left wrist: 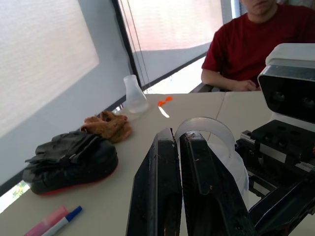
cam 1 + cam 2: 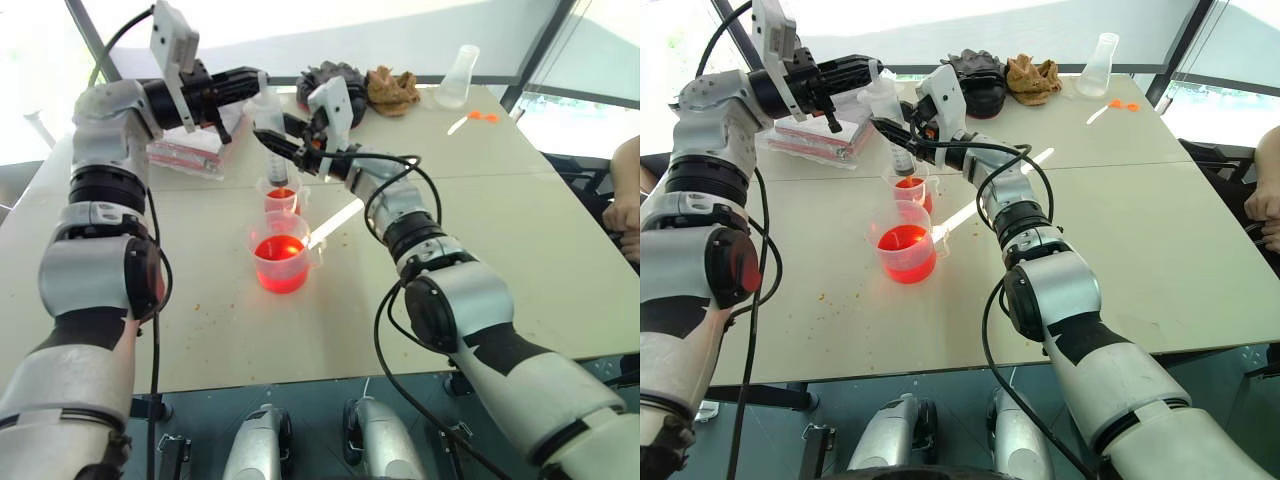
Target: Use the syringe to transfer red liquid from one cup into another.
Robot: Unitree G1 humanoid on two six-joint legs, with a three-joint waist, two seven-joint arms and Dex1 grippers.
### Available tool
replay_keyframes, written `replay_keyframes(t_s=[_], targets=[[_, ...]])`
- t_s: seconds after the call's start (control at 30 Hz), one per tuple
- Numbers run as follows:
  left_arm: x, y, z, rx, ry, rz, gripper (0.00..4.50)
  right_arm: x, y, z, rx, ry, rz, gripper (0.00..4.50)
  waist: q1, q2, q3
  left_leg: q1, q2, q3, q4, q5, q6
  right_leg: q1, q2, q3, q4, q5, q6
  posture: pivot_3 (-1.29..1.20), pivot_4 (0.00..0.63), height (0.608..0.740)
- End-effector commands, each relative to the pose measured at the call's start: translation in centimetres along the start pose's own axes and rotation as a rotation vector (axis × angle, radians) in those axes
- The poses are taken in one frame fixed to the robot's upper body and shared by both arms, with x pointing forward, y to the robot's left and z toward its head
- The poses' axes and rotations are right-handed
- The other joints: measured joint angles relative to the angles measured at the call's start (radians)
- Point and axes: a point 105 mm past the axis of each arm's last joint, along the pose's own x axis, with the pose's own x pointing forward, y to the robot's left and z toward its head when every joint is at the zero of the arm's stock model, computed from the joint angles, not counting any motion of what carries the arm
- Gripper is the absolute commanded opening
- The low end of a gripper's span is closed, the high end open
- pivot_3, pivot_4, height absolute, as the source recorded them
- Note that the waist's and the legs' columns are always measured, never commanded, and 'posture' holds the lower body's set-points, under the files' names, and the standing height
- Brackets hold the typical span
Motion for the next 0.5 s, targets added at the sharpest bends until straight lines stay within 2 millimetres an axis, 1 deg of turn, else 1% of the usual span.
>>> replay_keyframes(t_s=[0.03,0.13,0.23,0.27,0.4,0.5], targets=[[0.3,-1.7,-4.1,-0.081,0.124,-0.067,0.01,1.8,0.5,10.0,-0.123,-0.288,0.022,1.52,0.0,0.0,0.0,0.0,0.0,0.0,0.0,0.0,0.0,0.0,0.0,0.0,0.0,0.0,0.0,0.0,0.15,0.74],[0.3,-1.6,-4.0,-0.081,0.121,-0.064,0.01,1.8,0.5,10.2,-0.122,-0.291,0.021,1.52,0.0,0.0,0.0,0.0,0.0,0.0,0.0,0.0,0.0,0.0,0.0,0.0,0.0,0.0,0.0,0.0,0.15,0.74],[0.2,-0.5,-1.4,-0.102,0.021,-0.022,0.01,1.8,0.5,10.0,-0.123,-0.285,0.024,1.52,0.0,0.0,0.0,0.0,0.0,0.0,0.0,0.0,0.0,0.0,0.0,0.0,0.0,0.0,0.0,0.0,0.15,0.74],[0.2,-0.3,-0.8,-0.107,0.002,-0.016,0.01,1.8,0.5,10.0,-0.123,-0.284,0.024,1.52,0.0,0.0,0.0,0.0,0.0,0.0,0.0,0.0,0.0,0.0,0.0,0.0,0.0,0.0,0.0,0.0,0.15,0.74],[-0.3,0.1,0.3,-0.092,-0.015,-0.013,0.01,1.7,0.3,9.9,-0.124,-0.278,0.02,1.52,0.0,0.0,0.0,0.0,0.0,-0.001,0.0,0.0,0.0,0.0,0.0,0.0,0.0,0.0,0.0,0.0,0.15,0.74],[-0.5,0.7,1.8,-0.098,-0.065,0.013,0.01,1.6,0.3,9.4,-0.121,-0.266,0.018,1.52,0.0,0.0,0.0,0.0,0.0,-0.001,0.0,0.0,0.0,0.0,0.0,0.0,0.0,0.0,0.0,0.0,0.15,0.74]])
